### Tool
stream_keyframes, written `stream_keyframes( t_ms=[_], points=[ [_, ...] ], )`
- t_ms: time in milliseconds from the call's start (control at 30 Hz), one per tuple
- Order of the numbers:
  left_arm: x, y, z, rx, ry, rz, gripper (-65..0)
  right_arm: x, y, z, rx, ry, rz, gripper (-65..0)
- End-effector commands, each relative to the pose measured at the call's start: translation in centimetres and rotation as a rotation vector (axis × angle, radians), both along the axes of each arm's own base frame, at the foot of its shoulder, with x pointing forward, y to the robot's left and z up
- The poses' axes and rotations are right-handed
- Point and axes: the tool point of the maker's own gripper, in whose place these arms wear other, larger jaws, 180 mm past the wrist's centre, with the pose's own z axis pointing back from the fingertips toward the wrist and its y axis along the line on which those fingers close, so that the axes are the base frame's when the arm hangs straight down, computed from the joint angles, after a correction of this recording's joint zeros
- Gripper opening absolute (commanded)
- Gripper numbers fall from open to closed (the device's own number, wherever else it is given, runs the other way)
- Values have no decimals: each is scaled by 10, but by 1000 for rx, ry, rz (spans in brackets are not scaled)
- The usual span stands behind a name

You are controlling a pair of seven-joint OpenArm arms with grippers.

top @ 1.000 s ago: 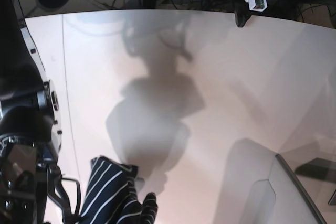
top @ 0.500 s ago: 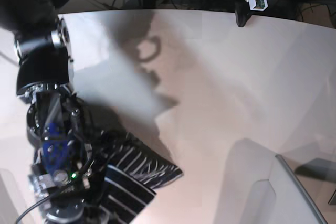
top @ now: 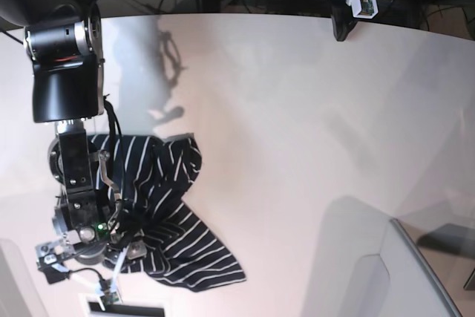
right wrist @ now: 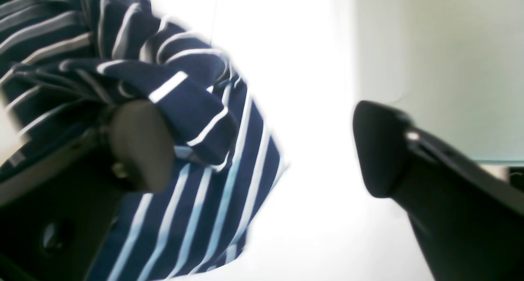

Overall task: Layout the t-shirt on the table in an organized manner, then fold the t-shirt properly
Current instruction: 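Lift the shirt with the right gripper and drag it across the table, then regrasp the shirt fabric with the right gripper and lift it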

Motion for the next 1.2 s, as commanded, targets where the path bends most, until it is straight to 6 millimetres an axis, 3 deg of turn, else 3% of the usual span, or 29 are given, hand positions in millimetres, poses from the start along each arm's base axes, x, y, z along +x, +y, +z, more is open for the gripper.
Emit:
stream_keyframes(
  t_ms=[0, 67, 133, 300, 333, 533, 633, 733, 867, 900, 1000, 1100, 1167],
  points=[
    [-2, 1, 6, 5, -22, -3, -650, 10, -10, 27, 33, -74, -35, 0],
    [-2, 1, 6, 5, -22, -3, -650, 1, -34, 29, 121, -88, -120, 0],
    [-3, 1, 6, 4, -21, -1, -650, -14, -43, 35, 172, -123, -154, 0],
    [-10, 4, -5, 11, 14, 3, -650, -70, 4, 32, 131, -170, -1, 0],
    [-12, 5, -7, 11, 21, 6, -650, -79, 7, 33, 141, -181, -3, 0],
    [-17, 6, -10, 11, 35, 10, -650, -109, -13, -18, 258, -45, -177, 0],
    [-18, 6, -10, 11, 36, 9, -650, -118, 18, -29, 224, -11, -28, -6],
    [-15, 4, -8, 8, 28, 7, -650, -123, 43, -36, 179, -16, 125, -138],
    [-15, 5, -7, 9, 26, 9, -650, -113, 28, -41, 173, -17, 93, -314],
    [-15, 5, -7, 9, 26, 9, -650, -111, 20, -42, 174, -16, 70, -377],
    [-15, 5, -8, 8, 26, 8, -650, -102, 9, -50, 177, 3, 39, -650],
    [-14, 4, -6, 6, 18, 8, -650, -102, 5, -63, 122, 43, 52, -594],
    [-8, 2, 0, 2, -3, 5, -650, -99, 18, -68, 17, 51, 126, -585]
  ],
)
